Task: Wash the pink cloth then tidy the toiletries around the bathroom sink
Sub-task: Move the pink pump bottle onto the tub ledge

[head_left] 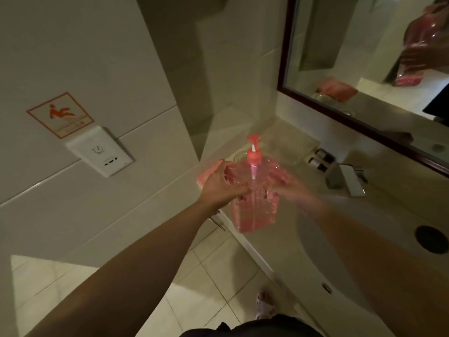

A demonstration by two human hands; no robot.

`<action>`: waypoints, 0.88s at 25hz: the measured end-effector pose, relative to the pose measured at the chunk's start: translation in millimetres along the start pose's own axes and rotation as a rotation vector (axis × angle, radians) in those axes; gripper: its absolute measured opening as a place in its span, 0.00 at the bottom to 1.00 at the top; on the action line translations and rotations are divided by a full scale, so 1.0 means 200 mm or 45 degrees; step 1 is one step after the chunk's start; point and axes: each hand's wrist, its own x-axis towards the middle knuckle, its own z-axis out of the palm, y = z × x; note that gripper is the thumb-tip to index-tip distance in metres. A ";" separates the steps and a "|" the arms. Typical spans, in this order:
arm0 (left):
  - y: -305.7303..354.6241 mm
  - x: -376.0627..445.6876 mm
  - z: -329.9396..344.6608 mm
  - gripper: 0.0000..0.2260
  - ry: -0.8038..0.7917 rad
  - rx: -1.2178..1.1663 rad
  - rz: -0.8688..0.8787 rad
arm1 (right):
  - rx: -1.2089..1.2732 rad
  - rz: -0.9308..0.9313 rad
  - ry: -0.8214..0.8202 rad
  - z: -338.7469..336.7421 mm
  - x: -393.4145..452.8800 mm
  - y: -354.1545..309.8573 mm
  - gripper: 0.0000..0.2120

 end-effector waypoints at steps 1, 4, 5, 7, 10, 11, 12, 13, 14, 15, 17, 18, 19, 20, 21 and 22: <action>0.02 0.05 -0.02 0.35 0.027 0.006 -0.011 | 0.009 -0.028 -0.028 -0.02 0.07 -0.01 0.25; 0.04 0.22 -0.06 0.36 0.132 0.018 -0.012 | -0.008 -0.082 -0.133 -0.07 0.29 -0.06 0.32; 0.04 0.28 -0.07 0.34 0.169 0.008 -0.019 | -0.044 -0.100 -0.161 -0.10 0.38 -0.08 0.32; 0.03 0.38 -0.07 0.32 0.242 -0.017 -0.058 | -0.228 -0.117 -0.166 -0.14 0.54 -0.13 0.27; 0.02 0.57 -0.11 0.33 0.322 -0.021 -0.110 | -0.366 -0.092 -0.099 -0.15 0.76 -0.18 0.27; 0.01 0.65 -0.13 0.33 0.341 -0.006 -0.114 | -0.378 -0.083 -0.075 -0.14 0.84 -0.19 0.27; 0.00 0.72 -0.15 0.33 0.350 0.017 -0.113 | -0.385 -0.090 -0.065 -0.13 0.93 -0.20 0.24; -0.02 0.80 -0.17 0.32 0.352 0.039 -0.108 | -0.396 -0.074 -0.065 -0.13 1.01 -0.20 0.20; -0.04 0.87 -0.19 0.32 0.353 0.048 -0.103 | -0.403 -0.072 -0.049 -0.12 1.10 -0.20 0.17; -0.05 0.95 -0.20 0.31 0.352 0.044 -0.091 | -0.406 -0.063 -0.023 -0.11 1.18 -0.20 0.16; -0.04 1.10 -0.23 0.32 0.334 0.057 -0.069 | -0.408 -0.064 0.025 -0.10 1.34 -0.19 0.20; -0.05 1.17 -0.24 0.33 0.317 0.075 -0.054 | -0.378 -0.066 0.041 -0.10 1.42 -0.16 0.23; -0.05 1.24 -0.25 0.33 0.291 0.080 -0.041 | -0.344 -0.060 0.068 -0.10 1.49 -0.14 0.24; -0.06 1.32 -0.26 0.33 0.269 0.064 -0.031 | -0.294 -0.049 0.111 -0.11 1.55 -0.12 0.25; -0.07 1.39 -0.26 0.33 0.264 0.030 -0.034 | -0.239 -0.025 0.160 -0.11 1.61 -0.11 0.26; -0.09 1.45 -0.26 0.33 0.269 0.002 -0.045 | -0.193 -0.017 0.185 -0.13 1.67 -0.09 0.31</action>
